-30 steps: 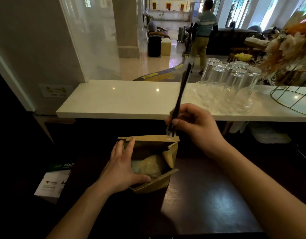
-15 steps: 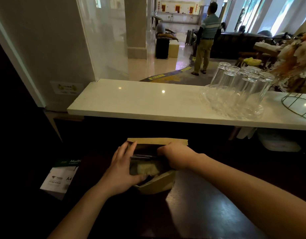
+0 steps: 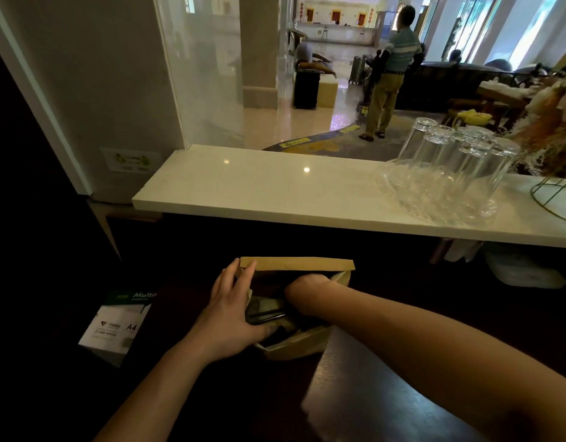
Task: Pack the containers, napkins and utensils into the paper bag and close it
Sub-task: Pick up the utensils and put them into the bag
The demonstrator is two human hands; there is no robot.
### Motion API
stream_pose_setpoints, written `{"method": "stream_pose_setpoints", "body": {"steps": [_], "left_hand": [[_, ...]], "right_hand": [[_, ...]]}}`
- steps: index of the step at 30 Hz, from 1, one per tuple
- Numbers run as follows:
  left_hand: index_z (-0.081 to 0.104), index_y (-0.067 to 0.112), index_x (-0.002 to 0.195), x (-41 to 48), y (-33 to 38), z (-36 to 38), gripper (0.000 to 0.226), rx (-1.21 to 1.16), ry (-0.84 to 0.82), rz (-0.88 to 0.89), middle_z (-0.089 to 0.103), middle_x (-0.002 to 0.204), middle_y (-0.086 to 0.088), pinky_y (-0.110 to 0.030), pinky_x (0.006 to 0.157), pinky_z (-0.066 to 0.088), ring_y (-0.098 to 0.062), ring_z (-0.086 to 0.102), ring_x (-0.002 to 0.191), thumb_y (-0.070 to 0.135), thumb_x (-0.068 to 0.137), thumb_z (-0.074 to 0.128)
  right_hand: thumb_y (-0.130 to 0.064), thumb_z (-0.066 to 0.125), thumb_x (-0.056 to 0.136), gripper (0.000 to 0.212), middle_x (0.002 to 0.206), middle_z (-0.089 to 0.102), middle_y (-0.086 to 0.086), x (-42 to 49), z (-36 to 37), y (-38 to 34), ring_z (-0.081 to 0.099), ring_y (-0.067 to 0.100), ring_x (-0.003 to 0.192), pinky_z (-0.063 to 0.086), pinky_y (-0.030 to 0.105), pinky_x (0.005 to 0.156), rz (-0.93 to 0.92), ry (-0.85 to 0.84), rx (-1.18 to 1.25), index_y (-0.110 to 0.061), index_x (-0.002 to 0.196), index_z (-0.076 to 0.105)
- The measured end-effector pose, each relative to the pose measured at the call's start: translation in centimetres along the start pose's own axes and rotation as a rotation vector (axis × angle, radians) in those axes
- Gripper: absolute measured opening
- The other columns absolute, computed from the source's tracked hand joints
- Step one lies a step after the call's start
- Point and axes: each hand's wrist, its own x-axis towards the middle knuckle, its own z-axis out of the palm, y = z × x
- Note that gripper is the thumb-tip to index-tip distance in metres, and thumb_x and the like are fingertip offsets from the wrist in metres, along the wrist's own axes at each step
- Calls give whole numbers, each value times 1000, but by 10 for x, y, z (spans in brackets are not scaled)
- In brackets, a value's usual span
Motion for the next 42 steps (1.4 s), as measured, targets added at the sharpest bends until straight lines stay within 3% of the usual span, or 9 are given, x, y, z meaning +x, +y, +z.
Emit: {"method": "stream_pose_setpoints", "body": {"steps": [19, 23, 27, 30, 33, 36, 39, 42], "left_hand": [[-6, 50, 146, 2, -2, 4, 110, -47, 20, 41, -19, 155, 22, -44, 111, 27, -13, -5, 145, 53, 71, 74], [-2, 52, 146, -2, -3, 1, 102, -152, 70, 49, -7, 157, 21, -45, 110, 30, -13, 8, 144, 69, 71, 65], [4, 64, 139, -18, -9, -3, 104, -394, 135, 1, 9, 147, 32, -32, 100, 32, 0, 20, 135, 84, 57, 64], [9, 65, 139, -32, -19, 3, 109, -453, 147, -31, 19, 151, 25, -32, 101, 33, 2, 25, 134, 77, 52, 74], [17, 68, 135, -40, -22, 13, 109, -456, 144, -49, 26, 142, 32, -15, 89, 34, 16, 32, 120, 62, 49, 85], [26, 64, 135, -42, -20, 22, 107, -468, 181, -90, 32, 136, 32, -27, 99, 39, 6, 38, 120, 49, 50, 88], [38, 46, 139, -41, -18, 29, 98, -460, 255, -134, 44, 137, 18, -31, 98, 39, -6, 41, 124, 32, 58, 90], [50, 42, 130, -38, -18, 32, 79, -449, 333, -128, 52, 126, 22, -16, 85, 35, 5, 44, 112, 25, 63, 89]], "right_hand": [[-11, 54, 94, 22, 111, 67, 11, -11, 3, 11, 63, 31, 104, 54, 44, 87, -47, 147, 140, -13, 114, 63], [-14, 56, 91, 22, 104, 69, 5, -31, -14, 12, 65, 25, 96, 56, 39, 81, -172, 258, 263, -19, 111, 65], [-22, 57, 93, 21, 103, 70, -6, -63, -22, 29, 63, 11, 91, 53, 29, 79, -271, 457, 575, -28, 111, 66], [-20, 64, 91, 18, 95, 72, -12, -89, -15, 48, 65, 2, 86, 53, 22, 77, -211, 672, 876, -27, 106, 70], [-12, 67, 88, 18, 90, 74, -7, -108, -2, 58, 69, 7, 86, 57, 29, 78, -139, 766, 1076, -21, 103, 72], [-10, 66, 87, 18, 89, 73, -6, -121, 15, 64, 70, 10, 86, 58, 35, 78, -72, 856, 1138, -21, 100, 73], [-1, 65, 85, 27, 89, 73, -9, -132, 37, 68, 70, 10, 87, 58, 35, 78, 47, 889, 1207, -25, 97, 72], [8, 66, 78, 45, 91, 71, -7, -133, 62, 66, 67, 8, 87, 58, 39, 78, 178, 773, 1274, -32, 98, 69]]}}
